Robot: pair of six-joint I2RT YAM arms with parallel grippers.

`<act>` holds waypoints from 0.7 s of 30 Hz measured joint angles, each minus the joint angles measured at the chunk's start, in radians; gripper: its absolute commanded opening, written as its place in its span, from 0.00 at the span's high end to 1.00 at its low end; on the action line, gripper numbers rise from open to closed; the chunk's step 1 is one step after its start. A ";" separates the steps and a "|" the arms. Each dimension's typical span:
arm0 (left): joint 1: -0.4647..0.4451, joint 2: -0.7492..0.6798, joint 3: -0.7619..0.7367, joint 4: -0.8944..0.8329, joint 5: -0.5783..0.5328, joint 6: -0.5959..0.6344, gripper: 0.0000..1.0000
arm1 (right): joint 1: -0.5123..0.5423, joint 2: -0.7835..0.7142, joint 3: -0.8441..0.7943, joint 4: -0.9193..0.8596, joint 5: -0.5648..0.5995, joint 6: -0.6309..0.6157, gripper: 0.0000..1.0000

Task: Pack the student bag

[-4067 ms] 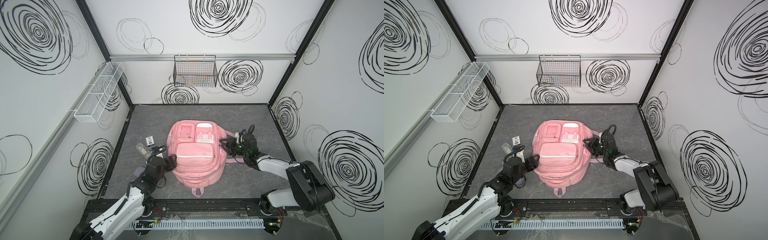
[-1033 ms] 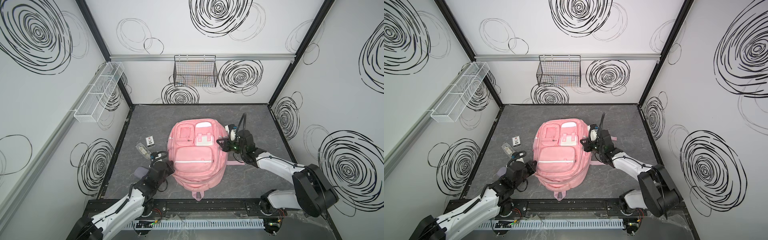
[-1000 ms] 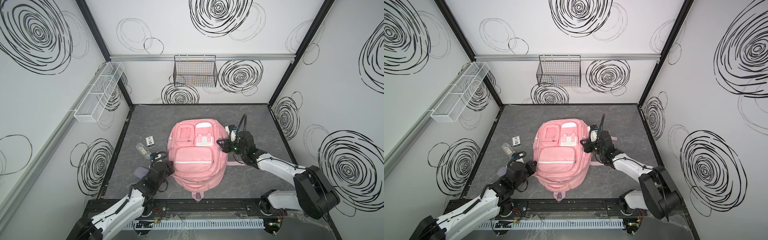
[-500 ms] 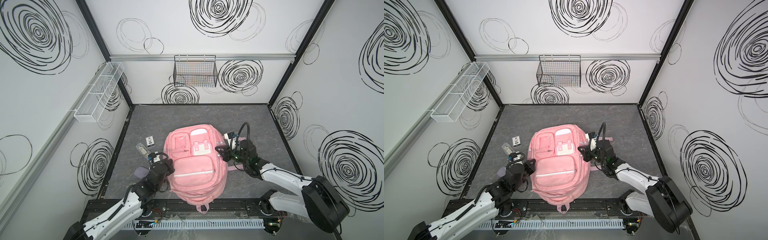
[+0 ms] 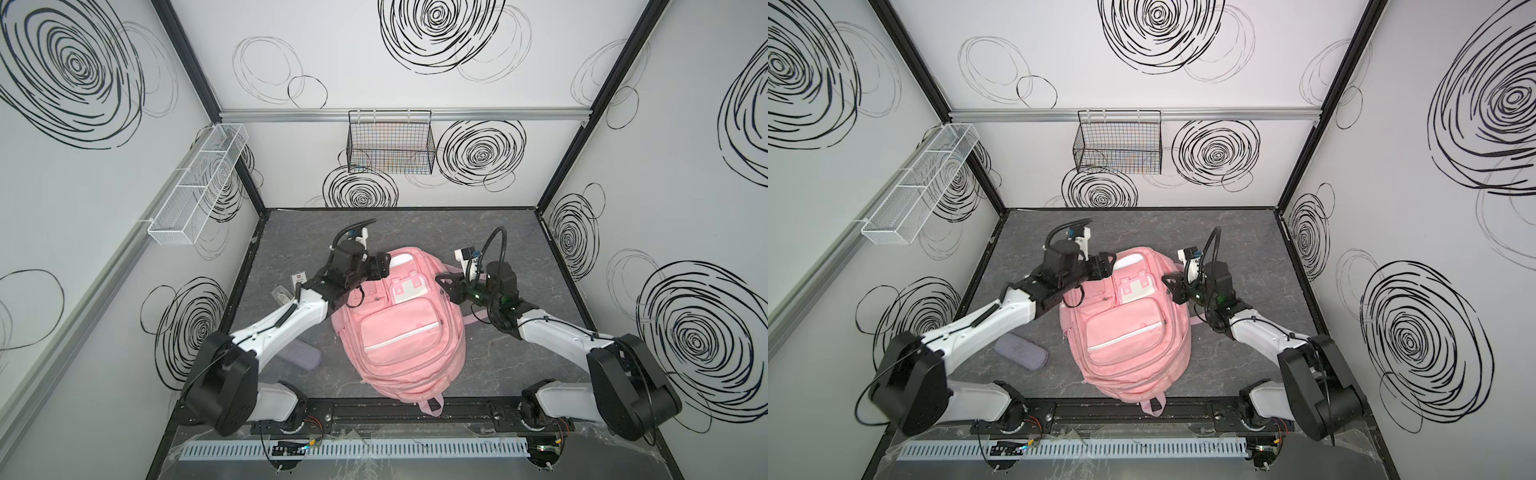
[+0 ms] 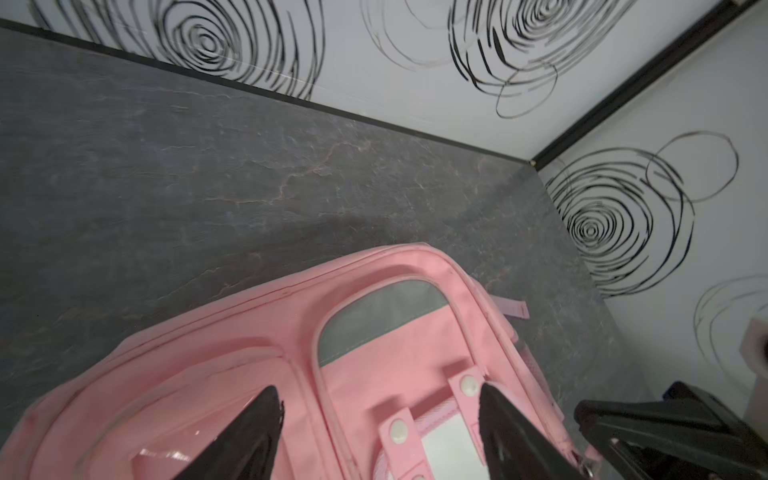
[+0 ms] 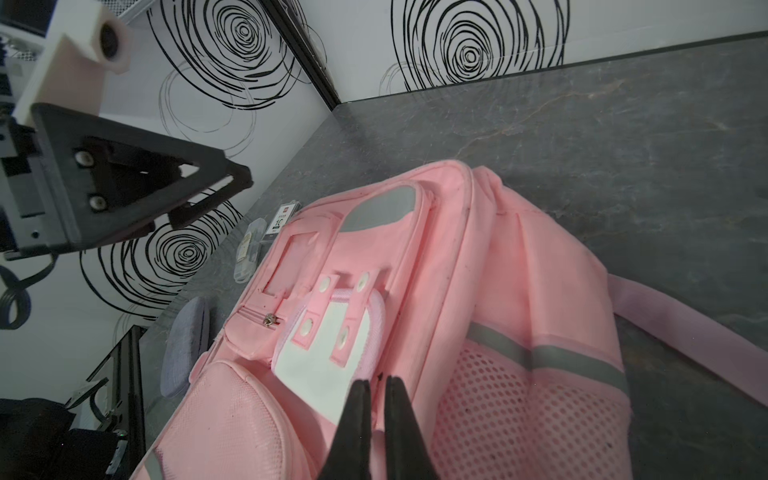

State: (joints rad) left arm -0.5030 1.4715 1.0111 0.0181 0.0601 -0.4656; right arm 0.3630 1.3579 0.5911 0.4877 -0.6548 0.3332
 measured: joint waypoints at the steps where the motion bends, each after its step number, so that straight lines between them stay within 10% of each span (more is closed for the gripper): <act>1: -0.010 0.050 0.055 -0.018 0.018 0.035 0.24 | -0.006 0.024 0.020 0.000 -0.017 -0.017 1.00; 8: -0.075 0.357 0.308 -0.042 0.137 0.104 0.34 | -0.022 0.173 0.128 0.003 -0.116 -0.122 1.00; 21: -0.004 0.492 0.125 0.281 0.131 -0.171 0.40 | -0.044 0.182 0.090 0.010 -0.129 -0.225 1.00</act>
State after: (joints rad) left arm -0.5068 1.9640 1.1358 0.2989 0.1913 -0.6361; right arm 0.3187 1.5398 0.6807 0.4976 -0.7834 0.1085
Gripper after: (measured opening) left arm 0.605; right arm 0.073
